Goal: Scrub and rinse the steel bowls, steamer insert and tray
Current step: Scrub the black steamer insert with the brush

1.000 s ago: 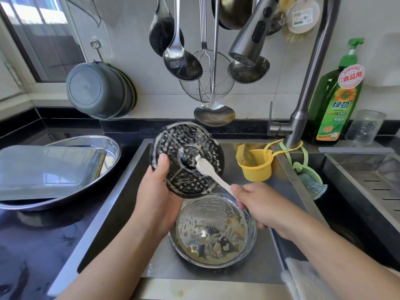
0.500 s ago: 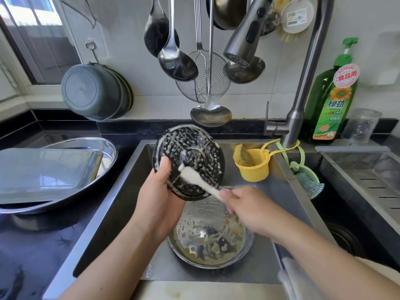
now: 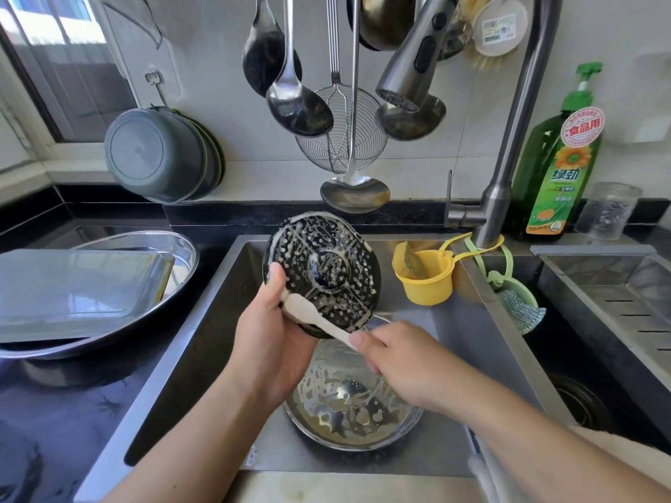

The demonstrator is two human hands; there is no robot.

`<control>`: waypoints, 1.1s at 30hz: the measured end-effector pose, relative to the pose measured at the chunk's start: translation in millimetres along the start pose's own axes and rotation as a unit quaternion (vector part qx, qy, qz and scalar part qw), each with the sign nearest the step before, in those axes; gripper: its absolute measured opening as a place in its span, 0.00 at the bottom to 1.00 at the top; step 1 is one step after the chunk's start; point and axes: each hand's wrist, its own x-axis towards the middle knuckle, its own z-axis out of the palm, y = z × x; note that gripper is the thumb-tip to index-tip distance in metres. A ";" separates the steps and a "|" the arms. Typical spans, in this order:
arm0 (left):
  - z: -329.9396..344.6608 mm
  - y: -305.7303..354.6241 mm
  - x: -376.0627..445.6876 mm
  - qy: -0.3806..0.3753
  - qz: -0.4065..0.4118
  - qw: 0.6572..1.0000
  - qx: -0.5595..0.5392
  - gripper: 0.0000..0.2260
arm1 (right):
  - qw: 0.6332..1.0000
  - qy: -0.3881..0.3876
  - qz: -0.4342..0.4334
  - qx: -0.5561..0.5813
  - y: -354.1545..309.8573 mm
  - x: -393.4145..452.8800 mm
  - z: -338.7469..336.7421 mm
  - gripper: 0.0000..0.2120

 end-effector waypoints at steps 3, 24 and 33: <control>4.3 0.2 -2.5 -0.025 -0.019 0.999 -0.006 0.34 | 0.999 0.046 0.021 0.012 3.4 6.4 -7.6 0.24; -4.8 -13.5 -1.8 -0.013 -0.004 0.966 0.257 0.26 | 0.997 0.075 0.028 -0.004 10.1 7.3 -25.9 0.24; -10.7 -17.7 -0.5 0.016 0.009 0.945 0.328 0.15 | 1.000 0.013 0.005 -0.002 -0.5 -0.6 -14.2 0.23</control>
